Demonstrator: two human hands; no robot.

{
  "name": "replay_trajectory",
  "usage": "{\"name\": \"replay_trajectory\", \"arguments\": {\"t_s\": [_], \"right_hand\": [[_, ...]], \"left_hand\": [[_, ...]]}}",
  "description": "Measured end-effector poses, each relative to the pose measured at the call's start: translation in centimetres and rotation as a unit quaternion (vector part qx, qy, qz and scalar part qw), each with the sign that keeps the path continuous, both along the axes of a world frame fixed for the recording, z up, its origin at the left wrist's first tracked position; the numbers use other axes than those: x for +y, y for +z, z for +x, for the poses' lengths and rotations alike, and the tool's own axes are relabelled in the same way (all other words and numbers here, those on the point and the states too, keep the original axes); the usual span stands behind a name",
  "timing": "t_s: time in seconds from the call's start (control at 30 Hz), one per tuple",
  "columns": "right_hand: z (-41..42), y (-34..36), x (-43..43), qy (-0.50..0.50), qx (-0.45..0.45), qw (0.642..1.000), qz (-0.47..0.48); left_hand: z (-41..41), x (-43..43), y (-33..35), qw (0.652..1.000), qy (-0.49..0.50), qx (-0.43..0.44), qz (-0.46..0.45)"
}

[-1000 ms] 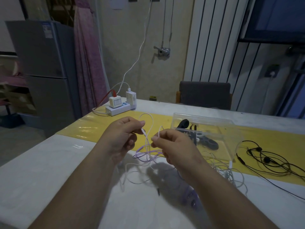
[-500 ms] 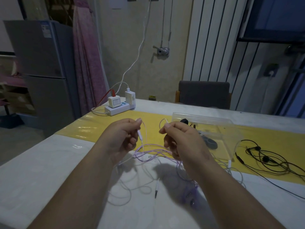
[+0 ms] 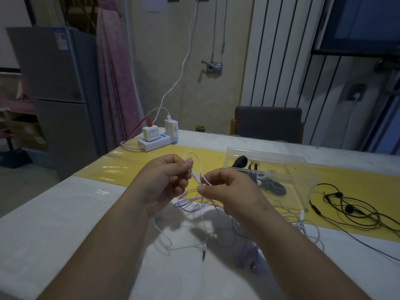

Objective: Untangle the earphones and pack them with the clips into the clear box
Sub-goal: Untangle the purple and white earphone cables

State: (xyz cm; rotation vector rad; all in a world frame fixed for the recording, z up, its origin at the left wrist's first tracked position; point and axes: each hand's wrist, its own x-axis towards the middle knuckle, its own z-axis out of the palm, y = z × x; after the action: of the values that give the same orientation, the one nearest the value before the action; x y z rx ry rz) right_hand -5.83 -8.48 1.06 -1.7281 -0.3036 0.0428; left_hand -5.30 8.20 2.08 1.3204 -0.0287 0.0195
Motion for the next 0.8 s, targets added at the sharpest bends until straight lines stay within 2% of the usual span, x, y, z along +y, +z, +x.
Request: {"name": "replay_trajectory", "arguments": {"t_s": [0.23,0.53,0.63,0.8], "right_hand": [[0.4,-0.7,0.2,-0.015,-0.032,0.998,-0.042],[0.2,0.2,-0.4,-0.017,-0.006,1.0,-0.023],[0.3,0.6,-0.6,-0.029,-0.017,0.999,0.009],[0.6,0.5,-0.7,-0.046,-0.046,0.993,0.102]], "left_hand": [[-0.3,-0.3,0.3,0.999,-0.019,0.013,0.036],[0.7,0.0,-0.3,0.999,0.026,-0.012,0.046],[1.0,0.0,-0.5,0.996,0.074,-0.014,0.052],[1.6,0.5,-0.8,0.994,0.106,0.004,-0.017]]}}
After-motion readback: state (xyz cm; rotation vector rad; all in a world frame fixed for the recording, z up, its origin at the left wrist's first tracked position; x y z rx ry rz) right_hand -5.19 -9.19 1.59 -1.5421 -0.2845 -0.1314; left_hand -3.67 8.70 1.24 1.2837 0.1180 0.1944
